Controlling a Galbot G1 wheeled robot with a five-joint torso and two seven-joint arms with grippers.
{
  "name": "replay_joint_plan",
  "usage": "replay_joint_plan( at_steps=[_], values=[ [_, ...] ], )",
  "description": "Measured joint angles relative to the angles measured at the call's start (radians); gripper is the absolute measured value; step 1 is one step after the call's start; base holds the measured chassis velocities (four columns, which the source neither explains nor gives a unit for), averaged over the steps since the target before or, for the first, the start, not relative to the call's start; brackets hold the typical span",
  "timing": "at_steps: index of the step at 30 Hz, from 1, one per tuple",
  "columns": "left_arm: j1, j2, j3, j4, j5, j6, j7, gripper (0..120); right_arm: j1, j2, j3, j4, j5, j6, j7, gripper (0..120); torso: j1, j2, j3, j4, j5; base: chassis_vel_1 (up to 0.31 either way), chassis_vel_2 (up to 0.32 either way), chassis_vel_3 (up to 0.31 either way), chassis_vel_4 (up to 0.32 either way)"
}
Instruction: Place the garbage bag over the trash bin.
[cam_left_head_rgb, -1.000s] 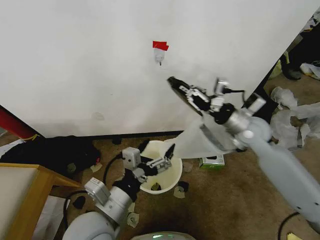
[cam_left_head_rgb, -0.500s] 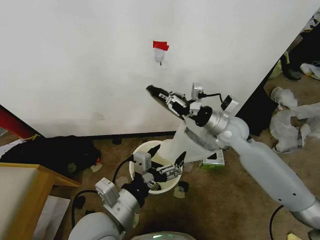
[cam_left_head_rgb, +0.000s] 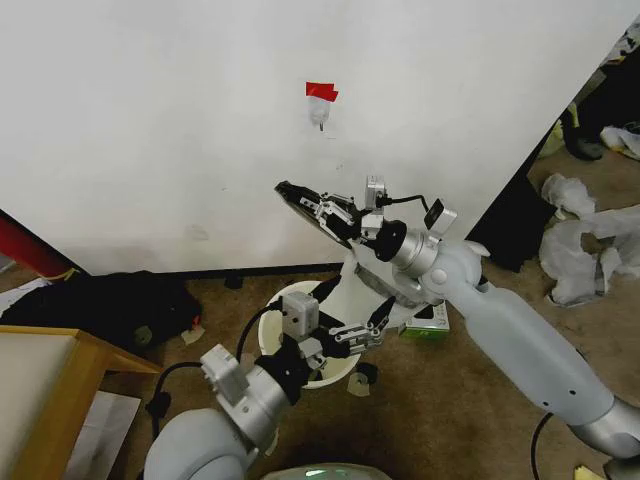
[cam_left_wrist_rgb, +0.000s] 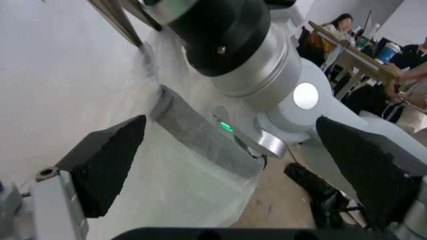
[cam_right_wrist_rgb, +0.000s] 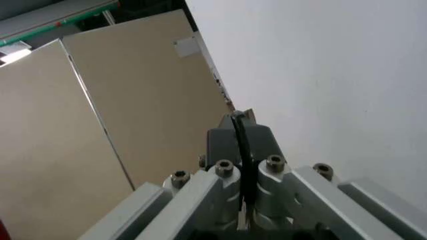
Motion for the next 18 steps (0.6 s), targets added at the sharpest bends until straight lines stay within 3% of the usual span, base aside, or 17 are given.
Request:
replay_joint_plan(
  at_steps=[18],
  values=[
    [-0.034,-0.034,0.010,0.056,0.065,0.031,-0.042,100,-0.014,0.005,0.001,0.003,-0.018,0.002,-0.007,0,0.000,0.000,0.000,0.0000,0.0000,0.000,0.000,0.000,0.000]
  ],
)
